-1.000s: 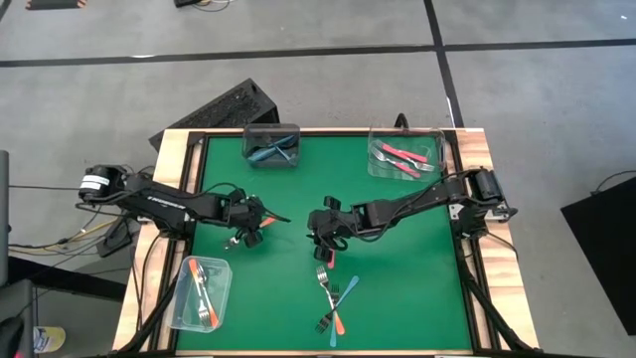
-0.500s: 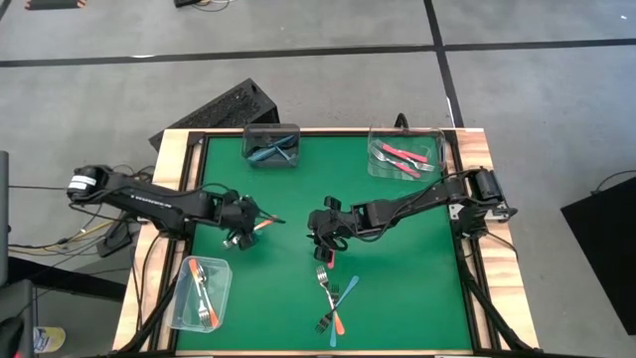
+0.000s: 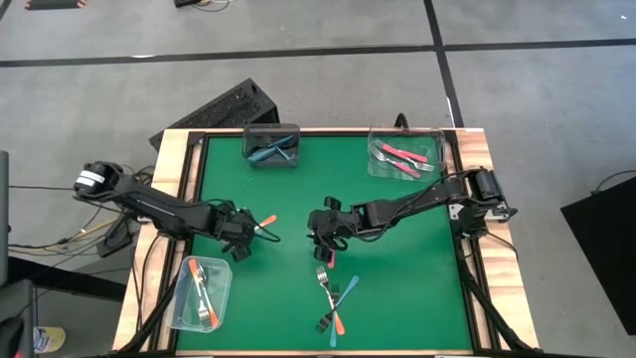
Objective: Sort silverware by color (type)
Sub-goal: Put the orange fork into the white bin
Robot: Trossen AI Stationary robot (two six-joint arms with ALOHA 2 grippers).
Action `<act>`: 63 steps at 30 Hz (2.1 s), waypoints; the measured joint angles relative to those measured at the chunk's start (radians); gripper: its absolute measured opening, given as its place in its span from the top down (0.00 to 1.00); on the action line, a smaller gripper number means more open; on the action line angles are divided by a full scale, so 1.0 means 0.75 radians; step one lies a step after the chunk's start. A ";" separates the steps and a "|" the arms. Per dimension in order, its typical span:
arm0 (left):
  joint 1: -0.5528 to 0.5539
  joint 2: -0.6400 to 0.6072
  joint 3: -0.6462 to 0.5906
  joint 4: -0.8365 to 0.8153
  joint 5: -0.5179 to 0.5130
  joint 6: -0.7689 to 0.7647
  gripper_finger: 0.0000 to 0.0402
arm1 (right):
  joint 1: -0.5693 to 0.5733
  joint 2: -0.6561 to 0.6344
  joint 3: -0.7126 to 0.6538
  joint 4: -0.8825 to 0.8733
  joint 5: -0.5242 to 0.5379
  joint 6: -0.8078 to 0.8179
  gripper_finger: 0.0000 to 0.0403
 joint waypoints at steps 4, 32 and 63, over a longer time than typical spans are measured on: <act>0.012 0.067 -0.008 0.041 0.003 -0.030 0.69 | 0.000 0.000 0.000 0.009 0.000 -0.001 0.58; -0.296 0.036 0.775 -0.984 0.048 0.942 0.99 | 0.001 0.000 0.000 -0.015 0.000 -0.025 0.58; -0.712 0.513 0.784 -1.245 0.480 1.286 0.99 | -0.020 0.000 0.000 0.114 0.000 0.010 0.58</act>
